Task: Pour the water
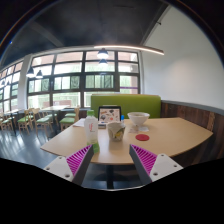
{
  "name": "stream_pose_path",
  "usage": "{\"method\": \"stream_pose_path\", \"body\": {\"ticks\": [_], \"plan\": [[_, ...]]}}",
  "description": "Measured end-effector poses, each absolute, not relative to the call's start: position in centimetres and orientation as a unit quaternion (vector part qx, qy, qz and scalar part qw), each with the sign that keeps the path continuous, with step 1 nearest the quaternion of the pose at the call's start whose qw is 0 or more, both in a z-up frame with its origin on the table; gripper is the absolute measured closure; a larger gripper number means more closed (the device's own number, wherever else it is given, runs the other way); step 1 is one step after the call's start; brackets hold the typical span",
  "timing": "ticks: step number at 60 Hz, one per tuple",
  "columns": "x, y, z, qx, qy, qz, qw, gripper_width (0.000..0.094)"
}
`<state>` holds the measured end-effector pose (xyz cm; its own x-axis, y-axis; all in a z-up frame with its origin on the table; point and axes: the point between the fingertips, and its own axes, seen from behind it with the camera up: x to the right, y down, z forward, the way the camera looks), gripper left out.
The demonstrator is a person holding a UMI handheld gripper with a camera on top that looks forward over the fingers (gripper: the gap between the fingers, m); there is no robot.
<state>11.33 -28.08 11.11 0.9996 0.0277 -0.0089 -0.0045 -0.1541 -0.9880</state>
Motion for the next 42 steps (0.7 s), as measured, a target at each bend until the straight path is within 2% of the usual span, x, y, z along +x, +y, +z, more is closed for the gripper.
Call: {"method": "stream_pose_path", "body": {"ticks": [13,26,42], "plan": [[9.6,-27.8,10.4,-0.751,-0.017,0.031,0.66,0.012],[5.1,-20.8,8.8,-0.737,-0.03,0.055,0.673,0.0129],[2.1,-11.4,8.1,-0.707,-0.029,0.007,0.707,0.0136]]}}
